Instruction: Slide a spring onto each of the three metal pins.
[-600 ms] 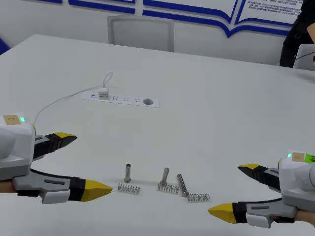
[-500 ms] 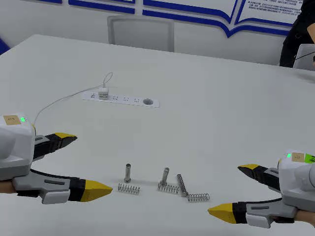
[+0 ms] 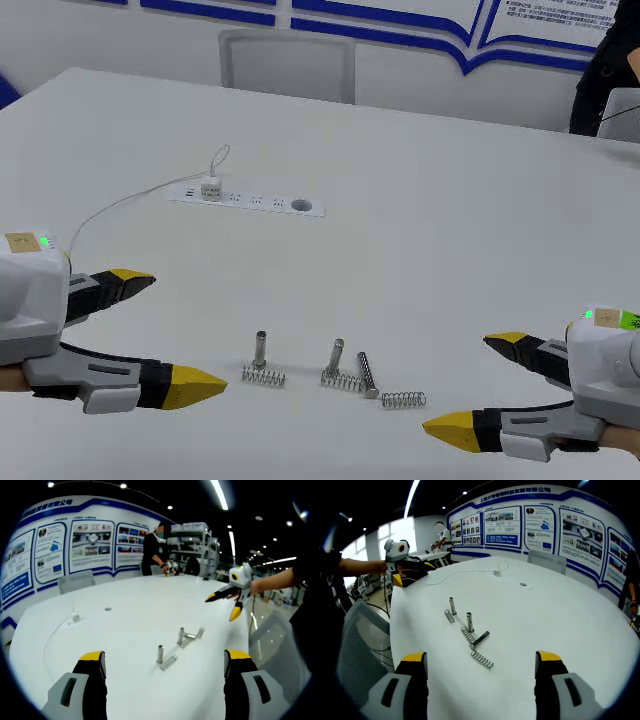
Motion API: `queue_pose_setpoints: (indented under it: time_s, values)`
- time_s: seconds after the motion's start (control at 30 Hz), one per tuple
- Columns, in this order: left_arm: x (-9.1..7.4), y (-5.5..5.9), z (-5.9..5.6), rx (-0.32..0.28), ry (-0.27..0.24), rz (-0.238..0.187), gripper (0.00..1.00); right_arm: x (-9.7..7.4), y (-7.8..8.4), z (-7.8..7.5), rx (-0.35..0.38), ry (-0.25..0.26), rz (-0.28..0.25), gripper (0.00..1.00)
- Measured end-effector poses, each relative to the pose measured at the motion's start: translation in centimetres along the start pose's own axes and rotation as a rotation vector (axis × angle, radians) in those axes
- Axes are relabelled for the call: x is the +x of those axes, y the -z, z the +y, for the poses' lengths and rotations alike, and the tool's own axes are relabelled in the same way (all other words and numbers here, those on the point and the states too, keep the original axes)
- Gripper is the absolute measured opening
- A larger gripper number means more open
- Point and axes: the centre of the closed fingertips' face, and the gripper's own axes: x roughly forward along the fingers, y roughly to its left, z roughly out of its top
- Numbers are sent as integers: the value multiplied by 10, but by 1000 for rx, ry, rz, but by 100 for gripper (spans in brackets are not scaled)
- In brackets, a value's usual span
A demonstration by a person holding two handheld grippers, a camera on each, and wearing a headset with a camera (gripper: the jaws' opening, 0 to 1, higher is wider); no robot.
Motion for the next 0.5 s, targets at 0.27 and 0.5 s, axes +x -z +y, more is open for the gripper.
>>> queue_pose_setpoints:
  time_s: [0.27, 0.5]
  values:
    - [2, 0, 0, -10, 4, -1, 100, 3, 4, 1, 13, -3, 7, 89]
    - [3, 1, 0, -14, 9, -1, 100, 6, 4, 0, 19, -6, 4, 89]
